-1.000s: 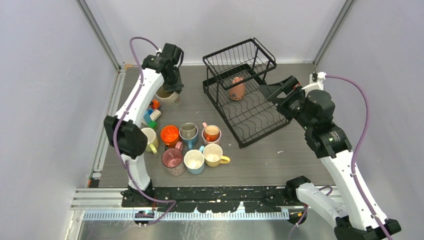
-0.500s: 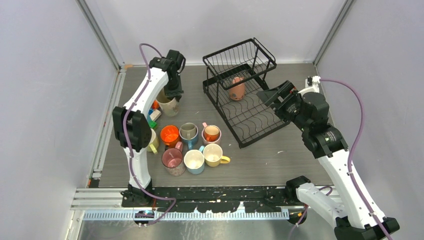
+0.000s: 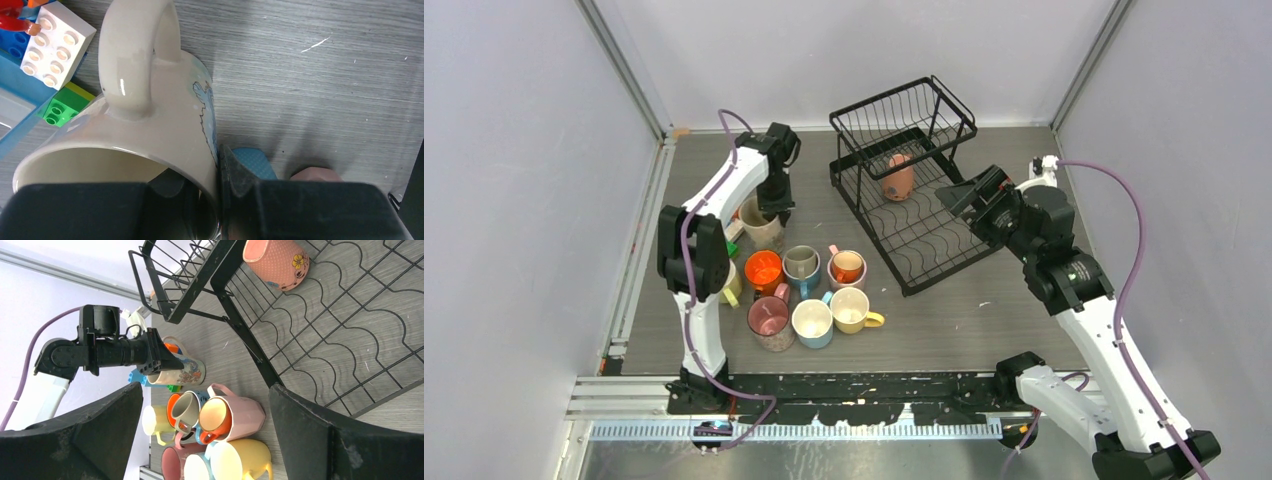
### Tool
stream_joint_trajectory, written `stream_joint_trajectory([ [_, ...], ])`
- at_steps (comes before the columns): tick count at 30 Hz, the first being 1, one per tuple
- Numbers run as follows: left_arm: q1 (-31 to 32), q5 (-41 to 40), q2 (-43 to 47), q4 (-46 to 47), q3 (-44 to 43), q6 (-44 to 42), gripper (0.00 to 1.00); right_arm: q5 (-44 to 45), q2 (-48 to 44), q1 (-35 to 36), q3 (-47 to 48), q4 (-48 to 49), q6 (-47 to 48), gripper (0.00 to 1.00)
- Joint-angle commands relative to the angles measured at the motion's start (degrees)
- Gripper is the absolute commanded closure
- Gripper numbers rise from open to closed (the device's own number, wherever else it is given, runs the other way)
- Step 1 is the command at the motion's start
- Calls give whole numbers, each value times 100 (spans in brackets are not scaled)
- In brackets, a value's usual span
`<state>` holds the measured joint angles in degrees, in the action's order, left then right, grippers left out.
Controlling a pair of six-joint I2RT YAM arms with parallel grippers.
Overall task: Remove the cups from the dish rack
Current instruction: Place the cup at the center of the board, then unload the cup from the dish rack.
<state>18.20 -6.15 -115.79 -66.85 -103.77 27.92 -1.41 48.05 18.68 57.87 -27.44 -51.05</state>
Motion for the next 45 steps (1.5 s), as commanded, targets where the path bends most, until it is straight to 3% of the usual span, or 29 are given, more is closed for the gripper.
stream_joint_trajectory([
  [1,-35,-36,196,258,72,-27,100,9,35,-6,-44,272,23,0],
  [8,-31,136,211,366,199,-34,100,9,71,-5,-116,309,24,0],
  [18,-35,122,381,286,-4,-103,65,-32,248,-4,-153,394,76,0],
  [29,-35,134,612,85,-423,-164,48,-61,434,-10,-153,454,134,0],
  [34,-27,196,906,94,-499,-206,44,-70,495,-4,-126,473,142,0],
  [45,-27,586,1733,312,-660,-158,25,122,637,-15,-199,677,427,0],
])
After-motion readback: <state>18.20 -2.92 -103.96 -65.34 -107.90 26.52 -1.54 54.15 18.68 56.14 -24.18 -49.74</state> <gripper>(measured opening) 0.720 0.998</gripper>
